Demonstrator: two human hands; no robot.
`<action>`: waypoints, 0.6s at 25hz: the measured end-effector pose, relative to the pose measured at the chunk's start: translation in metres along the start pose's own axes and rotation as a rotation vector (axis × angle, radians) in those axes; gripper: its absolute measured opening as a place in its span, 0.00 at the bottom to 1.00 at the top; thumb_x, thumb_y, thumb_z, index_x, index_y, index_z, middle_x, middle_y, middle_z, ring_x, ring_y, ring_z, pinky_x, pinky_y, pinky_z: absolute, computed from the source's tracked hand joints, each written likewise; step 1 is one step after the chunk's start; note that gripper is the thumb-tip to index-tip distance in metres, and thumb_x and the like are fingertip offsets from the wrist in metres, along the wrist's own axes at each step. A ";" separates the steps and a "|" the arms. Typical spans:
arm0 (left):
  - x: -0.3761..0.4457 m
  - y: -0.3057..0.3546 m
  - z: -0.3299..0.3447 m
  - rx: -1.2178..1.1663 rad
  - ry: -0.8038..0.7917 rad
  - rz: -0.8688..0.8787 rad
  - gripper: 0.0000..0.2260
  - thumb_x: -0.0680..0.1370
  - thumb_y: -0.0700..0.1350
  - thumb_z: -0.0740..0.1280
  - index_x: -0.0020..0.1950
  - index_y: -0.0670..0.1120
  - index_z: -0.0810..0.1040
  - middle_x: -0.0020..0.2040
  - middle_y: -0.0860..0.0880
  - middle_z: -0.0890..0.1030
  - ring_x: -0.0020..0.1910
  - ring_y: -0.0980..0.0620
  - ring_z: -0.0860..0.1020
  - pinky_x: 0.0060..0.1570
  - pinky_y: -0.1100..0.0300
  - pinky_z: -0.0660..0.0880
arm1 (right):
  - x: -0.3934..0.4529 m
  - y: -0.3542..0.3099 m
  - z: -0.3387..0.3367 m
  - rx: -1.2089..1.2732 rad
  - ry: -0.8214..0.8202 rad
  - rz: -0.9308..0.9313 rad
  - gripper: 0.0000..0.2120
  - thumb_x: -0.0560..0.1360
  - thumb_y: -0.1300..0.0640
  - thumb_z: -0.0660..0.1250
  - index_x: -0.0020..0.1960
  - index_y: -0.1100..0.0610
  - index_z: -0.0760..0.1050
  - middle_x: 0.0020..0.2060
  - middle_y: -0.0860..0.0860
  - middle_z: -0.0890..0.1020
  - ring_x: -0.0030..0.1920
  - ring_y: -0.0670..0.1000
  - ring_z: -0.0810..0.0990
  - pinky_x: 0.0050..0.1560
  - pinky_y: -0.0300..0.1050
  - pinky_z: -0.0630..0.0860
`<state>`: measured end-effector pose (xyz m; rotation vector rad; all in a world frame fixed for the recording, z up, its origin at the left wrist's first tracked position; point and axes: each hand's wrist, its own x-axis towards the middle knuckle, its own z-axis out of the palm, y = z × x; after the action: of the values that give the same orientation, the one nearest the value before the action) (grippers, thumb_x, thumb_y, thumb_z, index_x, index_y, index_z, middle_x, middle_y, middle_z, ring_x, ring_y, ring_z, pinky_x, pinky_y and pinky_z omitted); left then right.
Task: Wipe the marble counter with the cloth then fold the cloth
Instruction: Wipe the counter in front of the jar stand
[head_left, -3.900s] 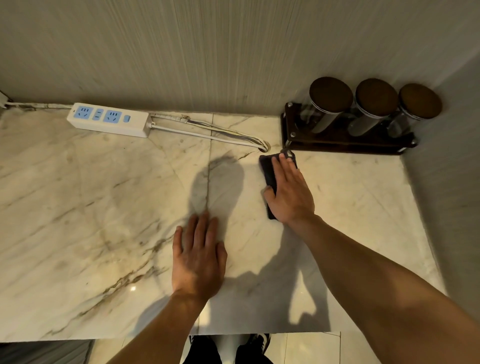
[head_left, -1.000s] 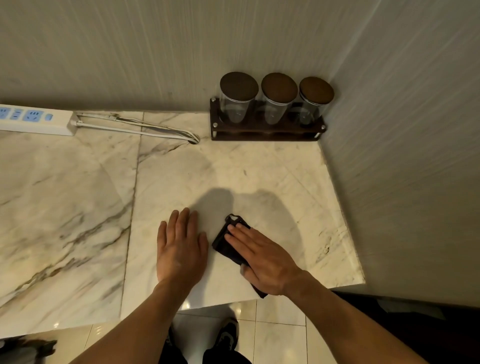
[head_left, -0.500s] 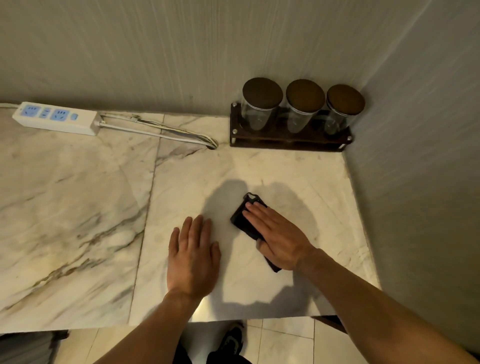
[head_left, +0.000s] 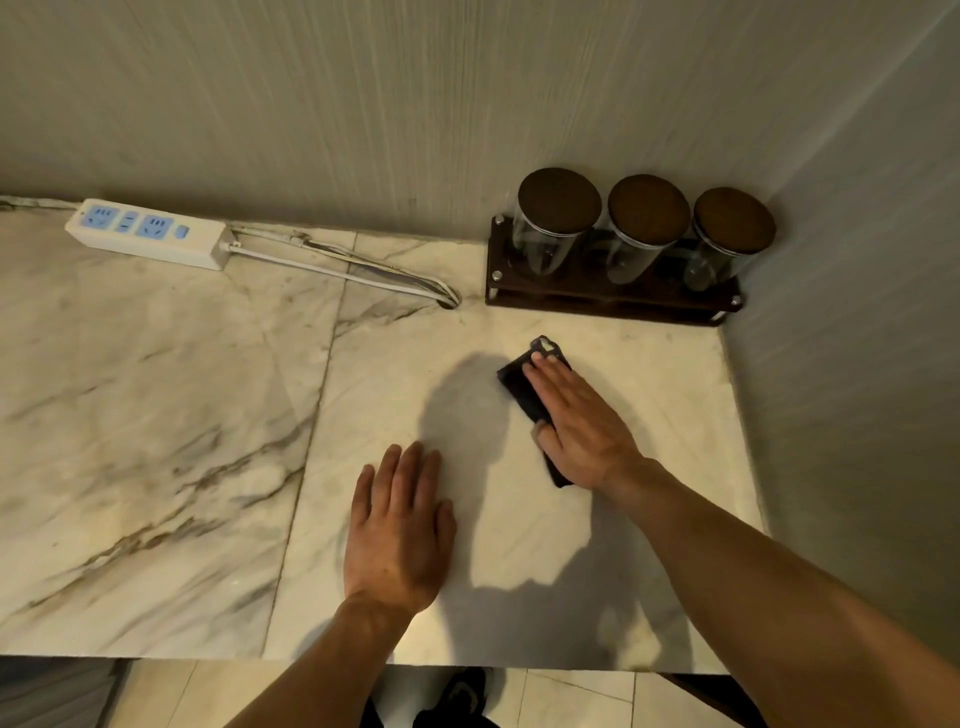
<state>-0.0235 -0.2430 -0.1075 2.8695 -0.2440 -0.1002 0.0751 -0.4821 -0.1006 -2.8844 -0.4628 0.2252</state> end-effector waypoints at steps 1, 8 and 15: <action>0.000 0.000 0.000 -0.003 -0.003 -0.003 0.23 0.80 0.53 0.53 0.73 0.46 0.66 0.71 0.42 0.70 0.73 0.41 0.64 0.73 0.47 0.49 | 0.005 0.001 0.000 0.002 0.010 0.019 0.31 0.78 0.53 0.55 0.78 0.56 0.47 0.78 0.51 0.49 0.76 0.47 0.43 0.74 0.41 0.40; 0.000 0.002 -0.003 -0.007 0.000 -0.006 0.23 0.79 0.51 0.54 0.72 0.44 0.68 0.71 0.42 0.71 0.72 0.39 0.65 0.73 0.45 0.53 | 0.031 0.008 -0.001 0.026 0.107 0.262 0.31 0.78 0.51 0.56 0.77 0.55 0.48 0.78 0.53 0.52 0.77 0.52 0.49 0.75 0.48 0.46; -0.001 0.003 -0.004 -0.020 -0.005 -0.011 0.23 0.79 0.51 0.54 0.72 0.44 0.68 0.71 0.42 0.71 0.73 0.40 0.64 0.73 0.44 0.55 | 0.039 -0.003 0.003 0.105 0.248 0.613 0.31 0.78 0.51 0.54 0.77 0.56 0.47 0.78 0.54 0.52 0.77 0.54 0.49 0.76 0.49 0.47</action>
<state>-0.0242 -0.2447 -0.1033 2.8512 -0.2266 -0.1110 0.1102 -0.4660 -0.1078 -2.8087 0.4692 -0.0204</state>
